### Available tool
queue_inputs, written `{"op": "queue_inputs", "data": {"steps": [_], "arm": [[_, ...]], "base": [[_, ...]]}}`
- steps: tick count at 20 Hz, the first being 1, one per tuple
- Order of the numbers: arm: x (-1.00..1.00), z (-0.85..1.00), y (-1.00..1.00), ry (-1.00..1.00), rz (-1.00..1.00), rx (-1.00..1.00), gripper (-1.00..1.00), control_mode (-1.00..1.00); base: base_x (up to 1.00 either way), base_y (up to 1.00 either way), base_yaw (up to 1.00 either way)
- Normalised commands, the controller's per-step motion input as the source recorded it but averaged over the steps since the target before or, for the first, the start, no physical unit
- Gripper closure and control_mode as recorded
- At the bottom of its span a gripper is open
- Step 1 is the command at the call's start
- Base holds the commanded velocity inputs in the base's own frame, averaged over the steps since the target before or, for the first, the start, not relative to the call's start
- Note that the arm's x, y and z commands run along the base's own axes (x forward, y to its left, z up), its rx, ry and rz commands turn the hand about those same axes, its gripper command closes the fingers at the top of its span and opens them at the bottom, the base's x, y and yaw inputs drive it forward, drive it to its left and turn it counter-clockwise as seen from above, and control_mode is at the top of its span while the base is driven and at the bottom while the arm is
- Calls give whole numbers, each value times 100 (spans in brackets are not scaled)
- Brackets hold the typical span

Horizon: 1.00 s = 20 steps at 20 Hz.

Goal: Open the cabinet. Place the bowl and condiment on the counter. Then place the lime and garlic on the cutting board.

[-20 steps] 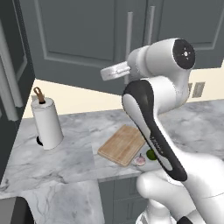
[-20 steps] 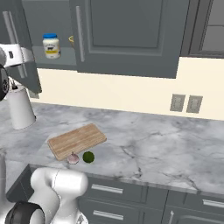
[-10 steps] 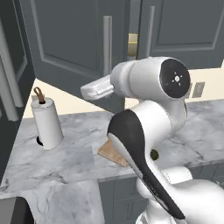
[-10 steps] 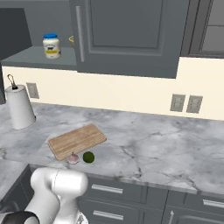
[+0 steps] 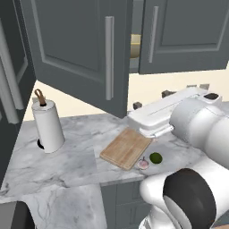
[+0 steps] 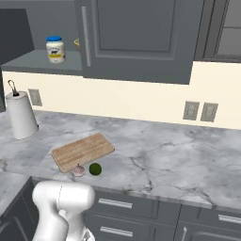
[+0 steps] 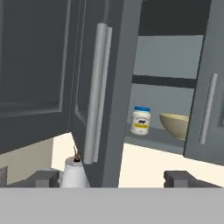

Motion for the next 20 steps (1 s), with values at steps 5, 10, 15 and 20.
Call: {"op": "queue_inputs", "data": {"steps": [5,10,15,20], "arm": [[-7,0,-98,-21,0,18,-100,-100],[0,0,-91,-1,2,25,-100,-100],[18,0,-48,18,3,19,-100,-100],[45,-2,-13,42,7,16,-100,-100]], "base": [[0,0,0],[0,0,0],[0,0,0],[0,0,0]]}}
